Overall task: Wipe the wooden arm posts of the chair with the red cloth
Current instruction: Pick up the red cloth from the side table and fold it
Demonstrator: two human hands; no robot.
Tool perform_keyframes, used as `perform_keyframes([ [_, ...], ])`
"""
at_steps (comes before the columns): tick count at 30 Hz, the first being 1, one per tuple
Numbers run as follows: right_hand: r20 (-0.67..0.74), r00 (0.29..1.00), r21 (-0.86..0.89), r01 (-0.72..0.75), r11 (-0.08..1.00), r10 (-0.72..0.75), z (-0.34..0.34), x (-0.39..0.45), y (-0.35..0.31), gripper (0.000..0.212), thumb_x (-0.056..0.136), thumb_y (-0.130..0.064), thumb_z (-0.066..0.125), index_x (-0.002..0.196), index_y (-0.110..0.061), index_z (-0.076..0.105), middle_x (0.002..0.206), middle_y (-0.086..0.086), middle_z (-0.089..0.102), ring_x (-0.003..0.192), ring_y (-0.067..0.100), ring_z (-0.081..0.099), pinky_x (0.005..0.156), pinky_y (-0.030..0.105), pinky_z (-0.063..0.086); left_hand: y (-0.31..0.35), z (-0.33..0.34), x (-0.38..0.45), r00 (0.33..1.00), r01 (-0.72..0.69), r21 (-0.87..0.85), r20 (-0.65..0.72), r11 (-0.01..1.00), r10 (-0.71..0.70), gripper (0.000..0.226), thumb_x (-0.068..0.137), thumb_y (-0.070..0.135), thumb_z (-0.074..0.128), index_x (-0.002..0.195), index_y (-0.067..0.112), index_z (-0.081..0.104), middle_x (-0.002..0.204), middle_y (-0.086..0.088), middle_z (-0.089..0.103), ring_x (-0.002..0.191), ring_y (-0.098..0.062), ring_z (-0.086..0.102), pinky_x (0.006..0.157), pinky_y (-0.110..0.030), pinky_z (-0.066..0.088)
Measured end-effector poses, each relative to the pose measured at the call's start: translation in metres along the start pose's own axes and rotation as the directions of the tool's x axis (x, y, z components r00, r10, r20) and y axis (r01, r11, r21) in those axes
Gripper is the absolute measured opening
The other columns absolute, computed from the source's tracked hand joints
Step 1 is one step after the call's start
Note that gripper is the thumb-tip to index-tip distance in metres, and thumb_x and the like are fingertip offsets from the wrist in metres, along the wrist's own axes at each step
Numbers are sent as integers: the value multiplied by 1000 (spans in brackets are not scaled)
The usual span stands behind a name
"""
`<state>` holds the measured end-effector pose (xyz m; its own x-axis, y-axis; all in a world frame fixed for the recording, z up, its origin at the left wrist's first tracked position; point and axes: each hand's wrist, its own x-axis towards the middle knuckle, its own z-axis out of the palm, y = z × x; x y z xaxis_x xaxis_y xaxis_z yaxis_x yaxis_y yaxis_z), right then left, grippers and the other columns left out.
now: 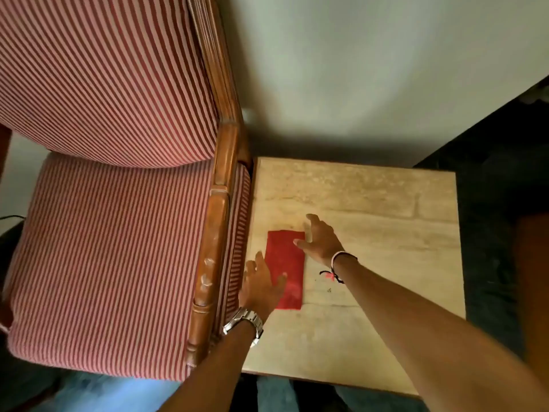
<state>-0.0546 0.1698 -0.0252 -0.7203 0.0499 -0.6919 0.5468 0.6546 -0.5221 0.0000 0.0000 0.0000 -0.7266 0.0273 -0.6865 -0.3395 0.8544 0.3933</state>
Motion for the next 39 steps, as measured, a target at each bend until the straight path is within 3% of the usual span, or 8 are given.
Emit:
perform_keyframes([
  [2,-20,999,73,-23,997,25,11,9,5,70,95,-22,70,152,-6,33,147,21,50,141,38,43,111,43,40,-9,11,8,996,91,-71,26,993,-90,69,92,32,63,147,8,30,140,-18,44,122,-37,55,95,-52,55],
  [7,-95,988,234,-94,968,119,50,38,36,44,84,-13,80,118,-5,54,92,1,62,91,24,62,80,37,54,-30,48,33,989,150,-117,14,982,-149,77,83,23,73,147,9,33,134,-17,46,119,-37,54,97,-49,53],
  [13,-196,978,220,-27,975,72,81,49,45,25,89,-22,76,111,-11,70,95,5,74,89,25,69,75,29,48,-34,72,50,982,136,-250,-98,959,-164,59,85,6,70,136,11,40,126,-17,64,109,-37,67,93,-48,58],
  [19,-177,979,426,-15,905,99,72,30,36,26,94,-5,69,119,0,66,115,22,74,108,38,69,98,46,56,-40,61,44,984,147,-333,-48,931,-172,40,83,16,78,121,6,66,116,-15,74,105,-34,68,93,-43,57],
  [22,-151,982,567,-9,823,115,58,10,21,30,96,3,64,126,6,61,123,23,69,109,29,66,104,45,52,-38,42,30,993,90,-375,-34,923,-111,41,83,21,79,120,9,68,114,-11,75,102,-29,69,87,-35,58],
  [31,-62,998,851,46,523,13,22,-67,-60,35,93,11,57,101,-19,71,91,-6,77,83,4,74,72,22,55,-32,-52,-59,991,-50,-430,-136,902,-10,40,79,32,83,111,12,70,106,-3,73,92,-20,69,82,-40,61],
  [34,-38,995,873,78,481,-93,25,-77,-99,33,94,10,56,104,-18,70,90,-9,79,85,3,75,70,19,58,-48,-90,-76,984,-86,-459,-176,884,4,26,86,33,76,108,22,68,108,4,70,92,-6,67,71,-21,61],
  [39,-140,988,772,150,617,-65,56,-70,-154,30,94,7,62,123,0,67,121,21,73,106,26,70,101,49,57,-90,-137,-64,986,-89,-436,-166,896,17,38,89,32,71,124,21,61,103,8,67,93,-7,64,72,-24,57],
])
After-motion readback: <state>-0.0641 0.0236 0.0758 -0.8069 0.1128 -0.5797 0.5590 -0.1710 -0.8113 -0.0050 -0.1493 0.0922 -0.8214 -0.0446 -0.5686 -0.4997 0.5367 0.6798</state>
